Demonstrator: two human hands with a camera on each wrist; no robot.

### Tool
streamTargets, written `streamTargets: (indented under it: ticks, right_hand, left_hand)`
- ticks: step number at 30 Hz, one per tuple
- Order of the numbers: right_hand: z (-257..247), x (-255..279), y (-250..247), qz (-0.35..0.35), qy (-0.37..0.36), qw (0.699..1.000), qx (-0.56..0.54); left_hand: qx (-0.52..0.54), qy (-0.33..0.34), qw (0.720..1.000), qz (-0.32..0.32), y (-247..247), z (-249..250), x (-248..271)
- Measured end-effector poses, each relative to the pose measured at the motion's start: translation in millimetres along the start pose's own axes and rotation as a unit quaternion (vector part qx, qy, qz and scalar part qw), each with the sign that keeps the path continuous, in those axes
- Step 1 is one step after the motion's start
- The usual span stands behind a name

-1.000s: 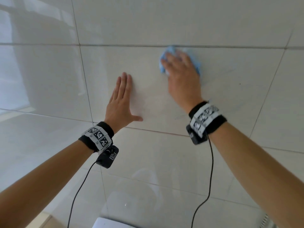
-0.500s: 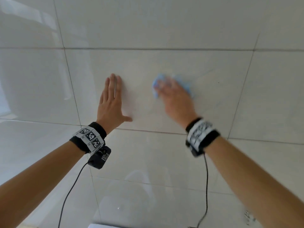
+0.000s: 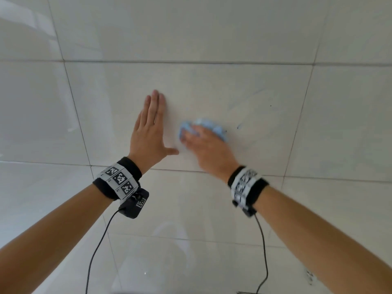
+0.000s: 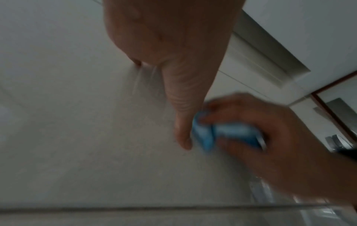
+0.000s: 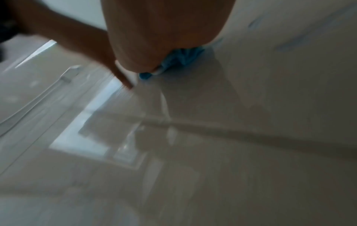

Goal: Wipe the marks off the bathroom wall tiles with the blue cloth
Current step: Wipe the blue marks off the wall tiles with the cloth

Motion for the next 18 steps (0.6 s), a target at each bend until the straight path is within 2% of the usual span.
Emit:
streamTargets:
  ticks: [2,5,8,13,15,18]
  right_hand:
    - [-32,32,8,-0.016,-0.044,0.999,-0.015]
    - [-32,31,8,-0.026,-0.077,0.997,-0.013]
    - [11,-9,-8,-0.001,-0.001,1.0,-0.012]
    - [84,-113,-68,0.128,0.12,0.984,0.039]
    - [92,-129,-75,0.148,0.135,0.979,0.045]
    - [80,-115,-67,0.174,0.151,0.972,0.04]
  left_hand:
    - [-0.008,0.012,1.0,-0.004,-1,-4,1]
    - [-0.019,0.021,1.0,-0.012,-2,-7,1]
    - [-0.025,0.02,0.999,-0.017,-2,-7,0]
    - [-0.02,0.017,0.999,-0.026,-2,-5,2]
    - [-0.019,0.015,0.999,-0.025,-2,-4,3]
    - [-0.017,0.017,0.999,-0.024,-2,-5,4]
Point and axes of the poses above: each hand's wrist, its own x-axis away from the middle knuckle, its own y-axis out of the palm, z = x × y, the point moved 5 cm from there along -x, towards the middle knuckle, and after that the axes turned 14 degrees about z, right-handed, at the moved point
